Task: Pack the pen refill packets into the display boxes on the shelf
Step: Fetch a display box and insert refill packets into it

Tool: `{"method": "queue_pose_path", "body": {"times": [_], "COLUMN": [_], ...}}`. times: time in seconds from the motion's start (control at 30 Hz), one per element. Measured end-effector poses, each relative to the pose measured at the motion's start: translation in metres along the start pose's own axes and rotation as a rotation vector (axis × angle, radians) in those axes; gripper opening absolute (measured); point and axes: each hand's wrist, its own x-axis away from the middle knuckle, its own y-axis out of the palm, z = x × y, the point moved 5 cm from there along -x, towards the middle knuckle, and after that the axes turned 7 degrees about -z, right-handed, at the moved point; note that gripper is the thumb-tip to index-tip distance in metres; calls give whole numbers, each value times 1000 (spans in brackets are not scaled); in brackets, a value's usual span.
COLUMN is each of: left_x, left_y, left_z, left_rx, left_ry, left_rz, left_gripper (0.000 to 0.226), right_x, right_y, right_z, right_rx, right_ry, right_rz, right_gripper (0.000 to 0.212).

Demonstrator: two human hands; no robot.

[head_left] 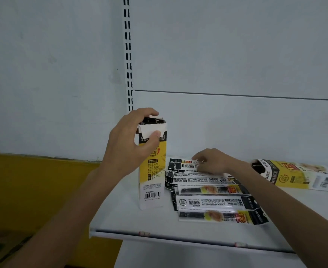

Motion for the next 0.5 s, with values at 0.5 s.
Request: {"method": "queue_pose_path", "body": {"times": [0.5], "left_x": [-3], "left_y": [-4], "left_z": [6], "left_rx": [-51], "left_ry": [10], "left_rz": [-22], "left_gripper": [34], "right_x": [9], "right_y": [-38], "right_z": [0], "right_rx": [-186], "right_ry": [-136], "right_rz": [348], "right_gripper": [10]}}
